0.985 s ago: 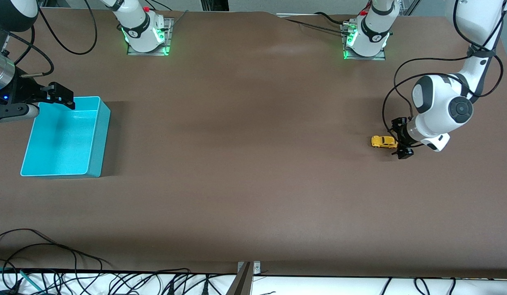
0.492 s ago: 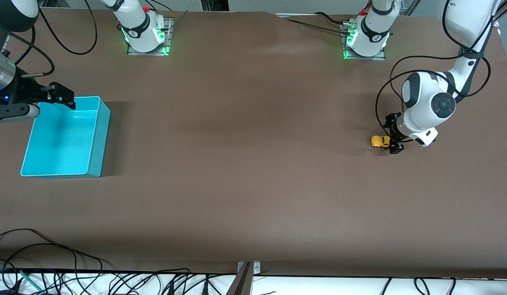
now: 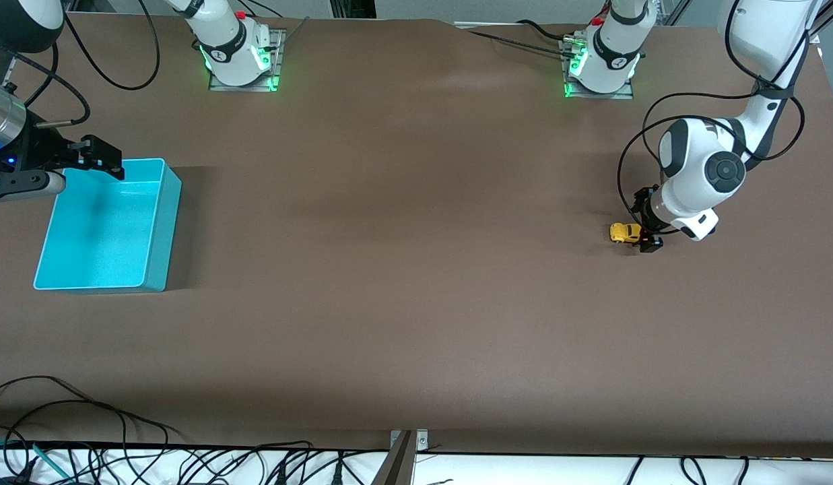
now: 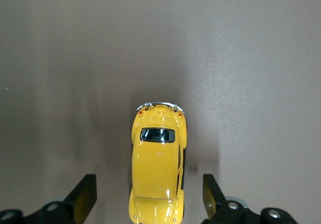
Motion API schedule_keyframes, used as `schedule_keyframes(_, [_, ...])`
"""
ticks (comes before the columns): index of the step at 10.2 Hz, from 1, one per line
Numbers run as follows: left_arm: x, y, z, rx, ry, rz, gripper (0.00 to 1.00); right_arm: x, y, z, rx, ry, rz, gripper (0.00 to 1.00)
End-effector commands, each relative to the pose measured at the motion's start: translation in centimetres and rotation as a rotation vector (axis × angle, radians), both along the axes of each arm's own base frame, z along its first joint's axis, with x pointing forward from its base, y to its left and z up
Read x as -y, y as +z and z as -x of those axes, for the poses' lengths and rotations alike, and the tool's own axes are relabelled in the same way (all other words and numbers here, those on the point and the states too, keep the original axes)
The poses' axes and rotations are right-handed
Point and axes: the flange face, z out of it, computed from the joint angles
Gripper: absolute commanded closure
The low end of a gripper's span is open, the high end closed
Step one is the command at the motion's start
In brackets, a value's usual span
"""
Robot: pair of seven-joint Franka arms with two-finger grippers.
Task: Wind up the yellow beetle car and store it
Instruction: 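Close the left gripper around the yellow car's body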
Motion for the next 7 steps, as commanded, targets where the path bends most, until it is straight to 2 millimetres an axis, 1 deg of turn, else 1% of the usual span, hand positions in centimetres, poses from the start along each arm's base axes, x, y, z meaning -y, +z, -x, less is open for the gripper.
schedule_keyframes(1, [-0.4,-0.4,0.3,0.006,-0.026,-0.015,0.16,-0.1,0.1,0.1,-0.008,0.011,-0.018,0.00])
schedule_keyframes(2, [-0.5,-0.4,0.3,0.005,-0.025,-0.015,0.29,-0.1,0.1,0.1,-0.008,0.011,-0.018,0.00])
schedule_keyframes(3, [-0.5,-0.4,0.3,0.005,-0.025,-0.015,0.50,-0.1,0.1,0.1,-0.008,0.011,-0.018,0.00])
schedule_keyframes(4, [-0.5,-0.4,0.3,0.005,-0.026,-0.014,0.78,-0.1,0.1,0.1,-0.008,0.011,-0.018,0.00])
schedule_keyframes(5, [-0.5,-0.4,0.2,0.007,-0.029,-0.014,0.99,-0.1,0.1,0.1,-0.008,0.013,-0.018,0.00])
schedule_keyframes(7, [-0.3,0.7,-0.3,0.030,-0.032,-0.016,1.00,-0.2,0.2,0.1,-0.006,0.011,-0.018,0.00])
